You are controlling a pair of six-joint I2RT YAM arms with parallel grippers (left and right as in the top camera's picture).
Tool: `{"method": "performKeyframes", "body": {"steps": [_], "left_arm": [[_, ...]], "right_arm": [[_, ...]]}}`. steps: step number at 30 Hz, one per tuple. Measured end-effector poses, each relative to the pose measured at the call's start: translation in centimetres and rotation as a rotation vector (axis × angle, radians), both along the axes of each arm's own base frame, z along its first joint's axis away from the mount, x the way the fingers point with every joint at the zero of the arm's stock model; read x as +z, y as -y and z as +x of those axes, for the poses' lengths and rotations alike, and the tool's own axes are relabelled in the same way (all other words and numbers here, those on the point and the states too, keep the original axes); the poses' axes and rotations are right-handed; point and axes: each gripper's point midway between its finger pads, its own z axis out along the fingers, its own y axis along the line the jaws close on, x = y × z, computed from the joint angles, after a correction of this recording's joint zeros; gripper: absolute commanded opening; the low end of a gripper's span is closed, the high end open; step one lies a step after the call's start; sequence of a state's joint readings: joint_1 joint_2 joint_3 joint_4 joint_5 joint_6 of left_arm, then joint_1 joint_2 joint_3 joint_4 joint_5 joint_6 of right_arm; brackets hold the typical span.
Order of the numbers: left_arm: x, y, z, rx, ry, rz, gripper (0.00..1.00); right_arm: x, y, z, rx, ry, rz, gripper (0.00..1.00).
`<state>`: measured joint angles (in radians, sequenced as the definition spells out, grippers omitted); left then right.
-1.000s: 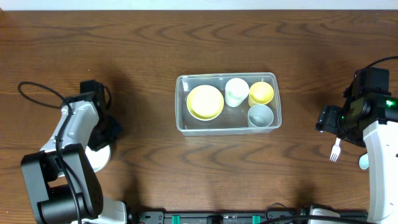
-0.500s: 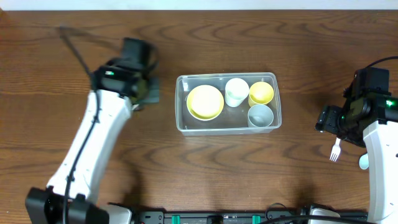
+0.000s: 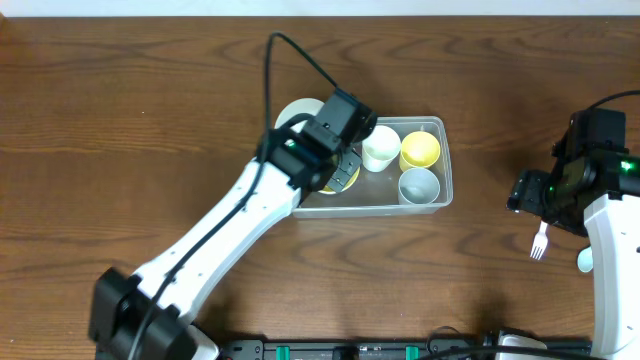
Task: Pack container
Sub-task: 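Carry the white plate onto the yellow bowl in the container, then release the white plate and withdraw the left gripper to rest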
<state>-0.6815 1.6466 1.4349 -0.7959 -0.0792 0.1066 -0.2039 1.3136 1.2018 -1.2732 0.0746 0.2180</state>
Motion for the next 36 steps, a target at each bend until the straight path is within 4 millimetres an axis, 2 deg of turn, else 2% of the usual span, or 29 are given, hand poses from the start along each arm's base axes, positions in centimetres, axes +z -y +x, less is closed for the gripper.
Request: {"method": "performKeyframes", "body": {"steps": [5, 9, 20, 21, 22, 23, 24, 32, 36], "left_arm": [[-3.6, 0.8, -0.4, -0.023, -0.103, 0.029, 0.06], [-5.1, 1.2, -0.7, -0.034, -0.148, 0.032, 0.06], [-5.1, 1.5, -0.8, -0.042, -0.157, 0.016, 0.07], [-5.1, 1.5, -0.8, -0.042, -0.156, 0.016, 0.12], [-5.1, 1.5, -0.8, -0.045, -0.156, 0.017, 0.28], [-5.1, 1.5, -0.8, -0.05, -0.155, 0.018, 0.4], [-5.1, 1.6, -0.8, -0.048, -0.156, 0.016, 0.42], [-5.1, 1.6, -0.7, -0.046, -0.155, 0.013, 0.43], [-5.2, 1.5, -0.8, -0.046, -0.159, 0.015, 0.4]], "right_arm": [[0.0, 0.0, 0.0, 0.0, 0.0, 0.0, 0.82], [0.0, 0.0, 0.0, 0.0, 0.0, 0.0, 0.82], [0.0, 0.0, 0.0, 0.0, -0.001, 0.0, 0.82], [0.0, 0.0, 0.0, 0.0, -0.001, 0.0, 0.82], [0.0, 0.0, 0.0, 0.0, -0.001, 0.0, 0.82], [0.0, 0.0, 0.0, 0.0, -0.001, 0.0, 0.82], [0.0, 0.0, 0.0, 0.0, -0.001, 0.0, 0.82], [0.0, 0.0, 0.0, 0.0, -0.001, 0.0, 0.82], [0.0, 0.0, 0.0, 0.0, -0.001, 0.0, 0.82]]}}
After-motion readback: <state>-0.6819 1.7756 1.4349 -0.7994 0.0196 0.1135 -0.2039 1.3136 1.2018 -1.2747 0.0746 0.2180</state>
